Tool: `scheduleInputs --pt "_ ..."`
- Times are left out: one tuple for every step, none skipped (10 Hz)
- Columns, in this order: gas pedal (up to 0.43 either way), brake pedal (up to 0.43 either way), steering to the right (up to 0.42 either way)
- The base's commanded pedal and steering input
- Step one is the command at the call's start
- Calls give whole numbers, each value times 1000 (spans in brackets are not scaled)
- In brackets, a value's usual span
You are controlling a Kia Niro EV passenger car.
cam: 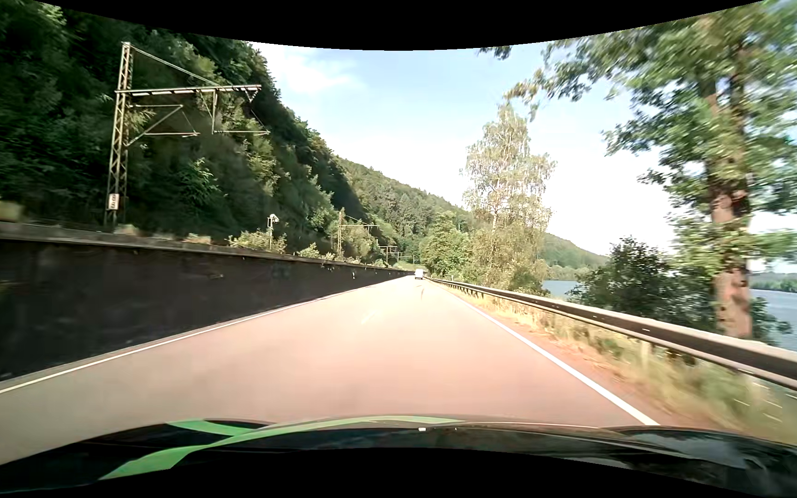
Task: Follow the waypoints while adhering to traffic rules and regulations
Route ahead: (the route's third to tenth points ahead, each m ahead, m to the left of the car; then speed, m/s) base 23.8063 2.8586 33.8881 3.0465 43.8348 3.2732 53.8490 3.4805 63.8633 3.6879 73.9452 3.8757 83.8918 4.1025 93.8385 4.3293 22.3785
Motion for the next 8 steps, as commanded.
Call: scheduleInputs --pt "248 0 -1" --pt "248 0 -1" --pt "260 0 -1" --pt "280 0 -1" --pt "287 0 -1" --pt "299 0 -1" --pt "311 0 -1" --pt "311 0 -1"
